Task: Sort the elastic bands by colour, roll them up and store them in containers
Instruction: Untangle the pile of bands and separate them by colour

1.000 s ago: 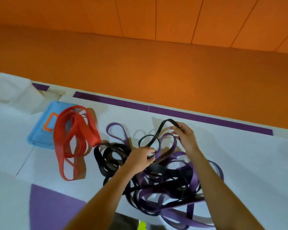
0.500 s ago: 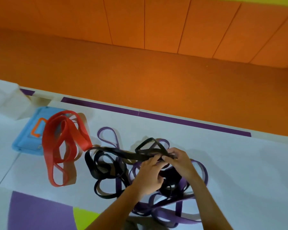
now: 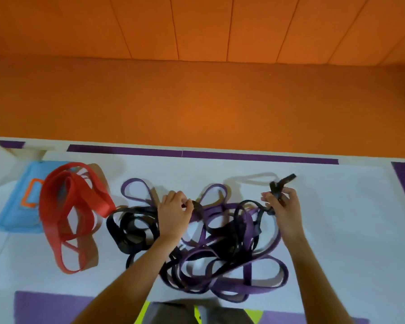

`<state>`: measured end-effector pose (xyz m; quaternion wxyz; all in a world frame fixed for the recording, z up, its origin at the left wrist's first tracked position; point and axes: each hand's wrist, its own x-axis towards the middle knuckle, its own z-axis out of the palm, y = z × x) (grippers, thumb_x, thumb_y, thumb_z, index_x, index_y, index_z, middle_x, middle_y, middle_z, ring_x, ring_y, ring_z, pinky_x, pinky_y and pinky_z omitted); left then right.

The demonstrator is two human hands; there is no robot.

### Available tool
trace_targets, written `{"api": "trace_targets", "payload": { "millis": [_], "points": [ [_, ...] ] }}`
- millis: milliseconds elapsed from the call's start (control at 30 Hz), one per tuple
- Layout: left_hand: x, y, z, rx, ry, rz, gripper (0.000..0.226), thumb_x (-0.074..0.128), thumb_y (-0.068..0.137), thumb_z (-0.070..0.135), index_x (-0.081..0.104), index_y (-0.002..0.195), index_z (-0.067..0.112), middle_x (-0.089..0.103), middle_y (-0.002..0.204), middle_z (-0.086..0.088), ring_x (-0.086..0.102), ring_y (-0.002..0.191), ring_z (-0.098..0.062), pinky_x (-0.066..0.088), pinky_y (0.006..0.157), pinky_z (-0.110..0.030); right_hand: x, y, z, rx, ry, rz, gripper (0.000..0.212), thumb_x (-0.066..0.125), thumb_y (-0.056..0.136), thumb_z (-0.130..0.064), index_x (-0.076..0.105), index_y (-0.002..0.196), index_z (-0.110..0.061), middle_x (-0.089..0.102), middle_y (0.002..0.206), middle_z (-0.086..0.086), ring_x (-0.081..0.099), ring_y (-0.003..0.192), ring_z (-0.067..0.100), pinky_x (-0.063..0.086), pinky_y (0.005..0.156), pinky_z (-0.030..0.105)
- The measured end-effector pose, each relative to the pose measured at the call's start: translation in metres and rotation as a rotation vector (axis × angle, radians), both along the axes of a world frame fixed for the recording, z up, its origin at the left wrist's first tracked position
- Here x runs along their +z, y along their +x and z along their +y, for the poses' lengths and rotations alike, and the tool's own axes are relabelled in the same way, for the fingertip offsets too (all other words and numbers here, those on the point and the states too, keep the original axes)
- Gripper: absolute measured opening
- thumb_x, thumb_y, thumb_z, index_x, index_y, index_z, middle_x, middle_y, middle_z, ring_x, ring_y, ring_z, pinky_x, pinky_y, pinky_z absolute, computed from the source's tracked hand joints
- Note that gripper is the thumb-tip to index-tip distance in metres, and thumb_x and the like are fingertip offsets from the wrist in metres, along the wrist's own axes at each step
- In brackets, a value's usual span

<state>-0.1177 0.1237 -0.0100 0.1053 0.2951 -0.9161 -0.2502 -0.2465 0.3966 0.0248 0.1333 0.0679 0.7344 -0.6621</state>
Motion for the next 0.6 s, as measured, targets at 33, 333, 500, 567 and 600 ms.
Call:
{"api": "trace_targets", "payload": {
  "millis": [33, 333, 500, 567, 600],
  "points": [
    [0.000, -0.010, -0.004, -0.018, -0.041, 0.002, 0.014, 0.070, 0.095, 0.022, 0.062, 0.085, 0.016, 0.062, 0.088, 0.001, 0.058, 0.086, -0.023, 0.048, 0.081, -0.041, -0.006, 0.001, 0.009, -0.017, 0.062, -0.015, 0.024, 0.075, 0.096, -0.015, 0.055, 0.109, -0.020, 0.079, 0.098, 0.007, 0.078, 0.094, 0.030, 0.061, 0.078, 0.047],
    [-0.015, -0.073, 0.008, -0.248, 0.244, -0.844, 0.064, 0.073, 0.085, 0.053, 0.053, 0.128, 0.010, 0.066, 0.118, -0.008, 0.066, 0.111, -0.034, 0.051, 0.104, -0.052, -0.048, 0.035, 0.058, 0.027, 0.220, -0.218, 0.018, 0.073, 0.099, -0.017, 0.061, 0.112, -0.013, 0.078, 0.096, 0.018, 0.077, 0.082, 0.041, 0.062, 0.070, 0.051],
    [-0.024, -0.066, 0.014, -0.104, 0.353, -0.723, 0.024, 0.077, 0.082, 0.032, 0.065, 0.077, 0.013, 0.067, 0.071, -0.003, 0.067, 0.071, -0.024, 0.053, 0.067, -0.032, -0.056, 0.056, 0.064, 0.053, 0.242, -0.178, 0.012, 0.073, 0.097, -0.014, 0.066, 0.107, -0.013, 0.078, 0.095, 0.010, 0.073, 0.080, 0.022, 0.053, 0.058, 0.019],
    [-0.024, -0.061, 0.005, -0.064, 0.368, -0.597, 0.027, 0.076, 0.085, 0.031, 0.066, 0.067, 0.014, 0.066, 0.064, -0.004, 0.067, 0.066, -0.025, 0.046, 0.059, -0.029, -0.058, 0.061, 0.065, 0.008, 0.223, -0.163, 0.009, 0.073, 0.097, -0.013, 0.070, 0.105, -0.014, 0.079, 0.093, 0.006, 0.076, 0.084, 0.025, 0.058, 0.065, 0.024],
    [-0.021, -0.057, 0.000, -0.026, 0.358, -0.518, 0.027, 0.074, 0.088, 0.031, 0.069, 0.068, 0.014, 0.068, 0.065, -0.004, 0.068, 0.067, -0.026, 0.044, 0.058, -0.029, -0.058, 0.062, 0.065, -0.016, 0.211, -0.152, 0.009, 0.072, 0.097, -0.011, 0.071, 0.106, -0.012, 0.078, 0.094, 0.004, 0.076, 0.087, 0.026, 0.061, 0.071, 0.030]
  ]
}}
